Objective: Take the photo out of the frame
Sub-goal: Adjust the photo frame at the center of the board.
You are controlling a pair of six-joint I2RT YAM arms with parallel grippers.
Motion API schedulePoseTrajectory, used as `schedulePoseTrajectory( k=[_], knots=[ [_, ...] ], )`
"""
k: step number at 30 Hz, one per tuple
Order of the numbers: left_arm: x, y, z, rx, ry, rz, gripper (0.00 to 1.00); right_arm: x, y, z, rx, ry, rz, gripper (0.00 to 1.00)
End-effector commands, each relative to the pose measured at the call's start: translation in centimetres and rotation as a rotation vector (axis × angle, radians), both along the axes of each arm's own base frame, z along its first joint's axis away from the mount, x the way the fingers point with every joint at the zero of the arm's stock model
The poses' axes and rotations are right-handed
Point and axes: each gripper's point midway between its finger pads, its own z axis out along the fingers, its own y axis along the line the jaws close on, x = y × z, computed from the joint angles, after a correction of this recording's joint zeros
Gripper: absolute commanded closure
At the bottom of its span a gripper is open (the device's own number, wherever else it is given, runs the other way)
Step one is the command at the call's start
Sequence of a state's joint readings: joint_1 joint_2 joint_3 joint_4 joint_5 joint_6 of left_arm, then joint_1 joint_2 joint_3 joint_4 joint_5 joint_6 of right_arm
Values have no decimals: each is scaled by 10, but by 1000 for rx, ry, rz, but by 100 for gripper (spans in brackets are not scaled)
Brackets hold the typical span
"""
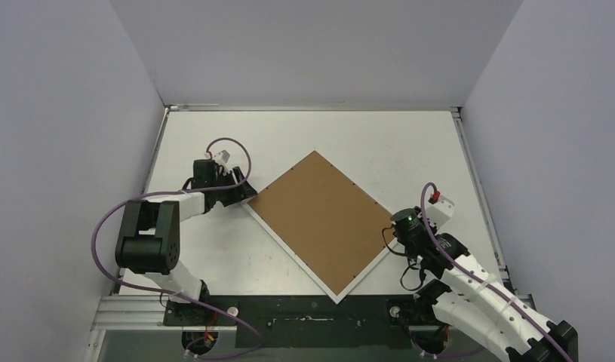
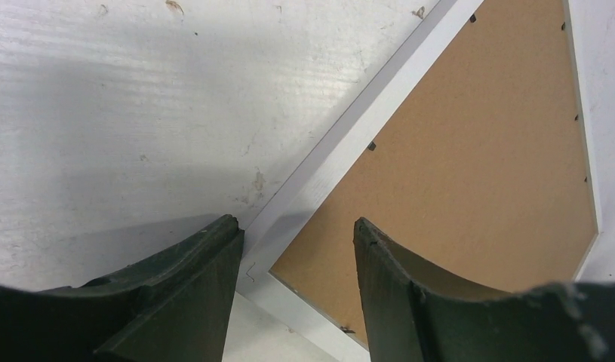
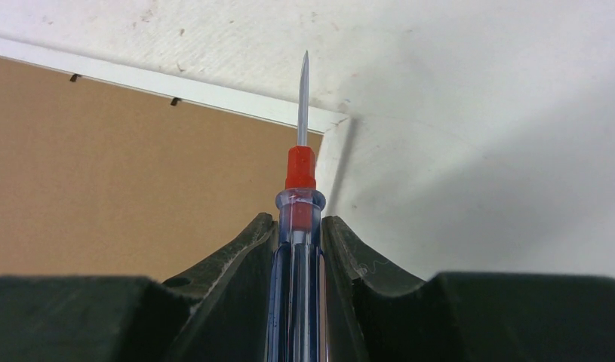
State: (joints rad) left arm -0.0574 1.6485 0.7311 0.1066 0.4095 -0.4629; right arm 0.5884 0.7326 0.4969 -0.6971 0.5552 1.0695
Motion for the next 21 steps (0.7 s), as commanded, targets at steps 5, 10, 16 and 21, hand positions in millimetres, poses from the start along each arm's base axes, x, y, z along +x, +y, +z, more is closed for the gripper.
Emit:
schedulePoseTrajectory(
  k=[5,10,16,21],
  knots=[
    [-31,-3,-17,41,108,-10,46,-36,-30,21,-73,118,-79,100],
    [-37,-3,-18,49,135,-20,46,-51,-28,2,-67,205,-50,100],
    [-39,-5,-19,58,144,-37,46,-60,-23,-18,-53,269,-34,100],
    [-41,-5,-19,62,148,-40,46,-62,-21,-24,-47,285,-17,100]
  ],
)
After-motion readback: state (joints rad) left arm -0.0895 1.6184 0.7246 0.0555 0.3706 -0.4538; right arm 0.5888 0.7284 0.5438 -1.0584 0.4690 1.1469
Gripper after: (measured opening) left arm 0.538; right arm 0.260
